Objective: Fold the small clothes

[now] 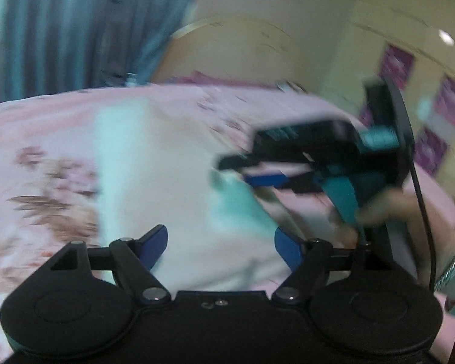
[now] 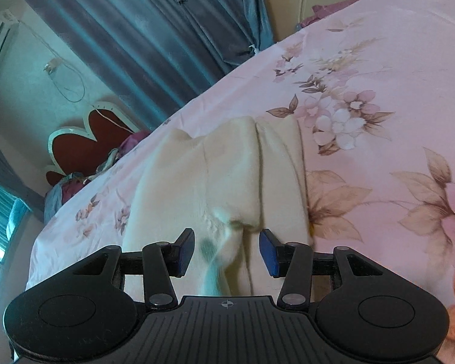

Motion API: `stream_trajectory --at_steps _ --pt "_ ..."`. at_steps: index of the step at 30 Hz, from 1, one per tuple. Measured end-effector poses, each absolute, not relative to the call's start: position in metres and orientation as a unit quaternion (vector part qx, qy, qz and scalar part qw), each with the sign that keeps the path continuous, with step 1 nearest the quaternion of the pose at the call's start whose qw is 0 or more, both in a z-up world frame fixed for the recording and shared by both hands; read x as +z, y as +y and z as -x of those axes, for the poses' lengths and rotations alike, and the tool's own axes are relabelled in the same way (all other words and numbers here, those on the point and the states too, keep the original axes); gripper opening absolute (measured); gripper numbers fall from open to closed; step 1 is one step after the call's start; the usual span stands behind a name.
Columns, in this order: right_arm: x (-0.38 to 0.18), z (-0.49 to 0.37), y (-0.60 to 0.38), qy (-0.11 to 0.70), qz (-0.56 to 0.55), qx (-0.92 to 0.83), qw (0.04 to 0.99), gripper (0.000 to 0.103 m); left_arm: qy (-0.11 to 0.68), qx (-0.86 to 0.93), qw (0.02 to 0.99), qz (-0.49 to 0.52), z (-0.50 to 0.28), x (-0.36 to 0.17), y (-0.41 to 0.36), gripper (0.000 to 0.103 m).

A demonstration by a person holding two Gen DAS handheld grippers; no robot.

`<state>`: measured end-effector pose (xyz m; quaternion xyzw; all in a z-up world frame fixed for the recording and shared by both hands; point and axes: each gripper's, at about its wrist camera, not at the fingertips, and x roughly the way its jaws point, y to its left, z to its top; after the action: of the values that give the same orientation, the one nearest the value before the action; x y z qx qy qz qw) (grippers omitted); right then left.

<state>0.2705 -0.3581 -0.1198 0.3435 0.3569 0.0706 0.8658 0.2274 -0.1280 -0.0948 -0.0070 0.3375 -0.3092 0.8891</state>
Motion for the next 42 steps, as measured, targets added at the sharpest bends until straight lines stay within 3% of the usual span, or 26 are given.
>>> stream_trajectory --at_steps 11,26,28,32,35,42 --pt "-0.130 -0.284 -0.359 0.368 -0.367 0.086 0.850 0.047 0.358 -0.163 0.913 0.110 -0.309 -0.091 -0.084 0.077" --pt "-0.135 -0.303 -0.358 0.338 -0.410 0.088 0.842 0.046 0.392 -0.164 0.896 0.128 -0.346 -0.115 -0.092 0.082" --pt "-0.134 -0.305 -0.354 0.348 -0.396 0.090 0.845 0.019 0.391 -0.163 0.897 0.126 -0.347 -0.115 -0.093 0.083" --pt "-0.122 -0.297 -0.355 0.337 -0.363 0.076 0.866 0.016 0.390 -0.173 0.897 0.118 -0.348 -0.113 -0.098 0.082" --pt "-0.112 -0.286 -0.359 0.328 -0.335 0.062 0.881 0.015 0.387 -0.197 0.895 0.103 -0.346 -0.111 -0.111 0.076" --pt "-0.131 -0.276 -0.374 0.351 -0.342 0.041 0.871 0.016 0.412 -0.209 0.882 0.093 -0.346 -0.124 -0.132 0.082"
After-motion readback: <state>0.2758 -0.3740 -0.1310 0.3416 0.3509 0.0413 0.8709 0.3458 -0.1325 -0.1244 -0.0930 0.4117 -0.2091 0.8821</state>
